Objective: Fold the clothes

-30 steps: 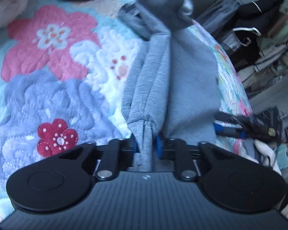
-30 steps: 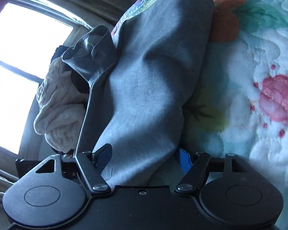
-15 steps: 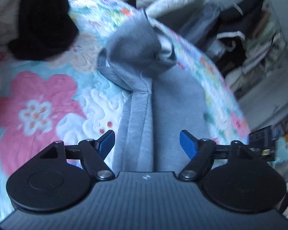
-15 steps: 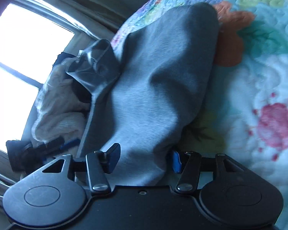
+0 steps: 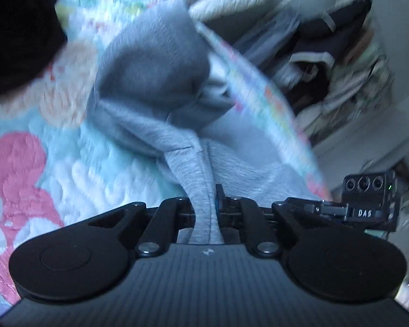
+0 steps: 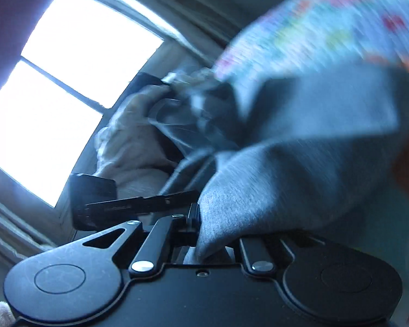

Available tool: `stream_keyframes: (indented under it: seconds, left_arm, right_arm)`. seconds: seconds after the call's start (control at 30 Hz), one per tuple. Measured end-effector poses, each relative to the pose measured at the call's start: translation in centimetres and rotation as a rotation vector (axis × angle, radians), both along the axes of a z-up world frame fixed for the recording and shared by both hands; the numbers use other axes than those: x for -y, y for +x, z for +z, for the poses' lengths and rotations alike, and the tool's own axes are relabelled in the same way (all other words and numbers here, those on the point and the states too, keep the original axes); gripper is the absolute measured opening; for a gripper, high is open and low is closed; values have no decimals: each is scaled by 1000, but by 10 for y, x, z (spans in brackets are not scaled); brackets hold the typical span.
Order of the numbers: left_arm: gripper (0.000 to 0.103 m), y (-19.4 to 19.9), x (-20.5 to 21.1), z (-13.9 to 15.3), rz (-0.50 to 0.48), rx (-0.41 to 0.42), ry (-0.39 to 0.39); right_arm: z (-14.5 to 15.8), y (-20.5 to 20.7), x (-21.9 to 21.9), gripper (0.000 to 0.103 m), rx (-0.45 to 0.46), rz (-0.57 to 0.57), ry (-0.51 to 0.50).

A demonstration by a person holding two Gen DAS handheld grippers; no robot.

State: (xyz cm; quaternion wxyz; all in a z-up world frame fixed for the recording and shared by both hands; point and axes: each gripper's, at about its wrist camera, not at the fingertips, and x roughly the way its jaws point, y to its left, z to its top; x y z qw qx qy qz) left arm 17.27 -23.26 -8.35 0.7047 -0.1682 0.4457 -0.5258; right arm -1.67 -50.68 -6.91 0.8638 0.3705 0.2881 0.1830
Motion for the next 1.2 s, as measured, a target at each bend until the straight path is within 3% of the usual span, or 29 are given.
stream_keyframes:
  seconds: [0.17, 0.27, 0.4, 0.47, 0.53, 0.63, 0.73, 0.8, 0.83, 1.03, 1.2]
  left_arm:
    - [7, 32, -27, 75, 154, 16, -247]
    - [7, 40, -24, 122, 195, 116, -294]
    - [6, 19, -36, 163, 225, 244, -362]
    - [7, -7, -53, 161, 233, 310, -372]
    - [7, -41, -80, 142, 236, 332, -351]
    - [7, -96, -115, 84, 254, 288, -219]
    - [7, -138, -138, 21, 249, 150, -45]
    - [7, -157, -148, -3, 259, 111, 45]
    - [7, -164, -152, -11, 264, 95, 70]
    - [7, -141, -160, 9, 309, 70, -38]
    - [8, -113, -145, 23, 329, 69, -62]
  right_arm:
    - [113, 25, 9, 9, 205, 60, -216]
    - [168, 33, 9, 9, 346, 50, -387]
    - [202, 16, -9, 9, 543, 72, -467]
    - [195, -9, -25, 9, 588, 119, -518]
    - [169, -31, -38, 9, 550, 174, -515]
    - [91, -61, -49, 10, 342, 246, -338]
    - [5, -85, -67, 10, 88, 284, -193]
    - [-31, -99, -79, 10, -29, 300, -128]
    - [-35, -104, -83, 10, -37, 315, -108]
    - [6, -92, -86, 15, 52, 437, -103]
    - [32, -63, -62, 15, 95, 329, -146]
